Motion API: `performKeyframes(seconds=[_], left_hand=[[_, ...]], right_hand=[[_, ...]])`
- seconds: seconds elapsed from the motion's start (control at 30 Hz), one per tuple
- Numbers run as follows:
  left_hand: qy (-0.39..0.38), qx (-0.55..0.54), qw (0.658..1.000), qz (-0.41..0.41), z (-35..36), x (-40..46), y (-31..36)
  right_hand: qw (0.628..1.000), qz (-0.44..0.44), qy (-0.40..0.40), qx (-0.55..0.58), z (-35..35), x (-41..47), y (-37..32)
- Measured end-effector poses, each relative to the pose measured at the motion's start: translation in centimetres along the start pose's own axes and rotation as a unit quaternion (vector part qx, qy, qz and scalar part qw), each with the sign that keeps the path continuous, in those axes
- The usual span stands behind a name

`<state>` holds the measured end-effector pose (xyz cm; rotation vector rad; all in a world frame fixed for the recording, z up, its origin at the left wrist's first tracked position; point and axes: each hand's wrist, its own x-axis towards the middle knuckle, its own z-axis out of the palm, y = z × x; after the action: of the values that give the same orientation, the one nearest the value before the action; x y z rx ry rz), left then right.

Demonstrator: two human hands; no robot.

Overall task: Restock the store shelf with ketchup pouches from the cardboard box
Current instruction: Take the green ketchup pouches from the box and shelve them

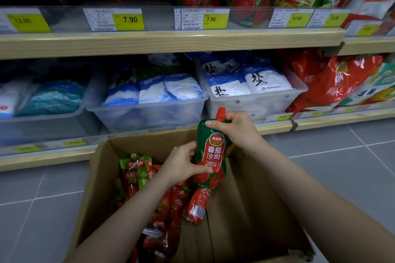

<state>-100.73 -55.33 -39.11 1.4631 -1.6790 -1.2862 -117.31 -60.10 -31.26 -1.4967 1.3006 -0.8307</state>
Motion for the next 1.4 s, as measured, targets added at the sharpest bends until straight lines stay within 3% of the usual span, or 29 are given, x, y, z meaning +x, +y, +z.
performKeyframes(seconds=[0.17,0.33,0.6,0.8,0.87,1.13,1.4], left_hand=[[-0.015,-0.005,1.000,-0.005,-0.6,-0.1,-0.2],[0.021,-0.015,1.000,-0.008,-1.0,-0.5,-1.0],[0.020,-0.017,1.000,-0.002,-0.7,-0.2,-0.3],[0.043,-0.031,0.999,0.012,-0.8,-0.2,0.1],[0.052,-0.028,0.998,0.026,-1.1,0.1,1.0],[0.094,-0.005,0.988,0.119,-6.8,2.9,12.1],[0.185,0.050,0.947,0.258,-14.6,4.9,25.8]], right_hand=[[1.000,0.009,-0.009,0.003,0.1,0.2,0.4],[0.993,0.024,-0.061,0.099,0.0,-0.8,2.2],[0.997,0.000,-0.012,0.071,-0.3,-1.2,1.2],[0.989,0.056,-0.099,0.092,-0.3,-2.8,3.1],[0.989,0.057,-0.087,0.101,-0.4,-2.8,2.7],[0.993,-0.051,-0.033,0.103,-4.8,-0.3,-8.0],[0.975,-0.197,-0.008,0.103,-9.8,3.1,-21.7]])
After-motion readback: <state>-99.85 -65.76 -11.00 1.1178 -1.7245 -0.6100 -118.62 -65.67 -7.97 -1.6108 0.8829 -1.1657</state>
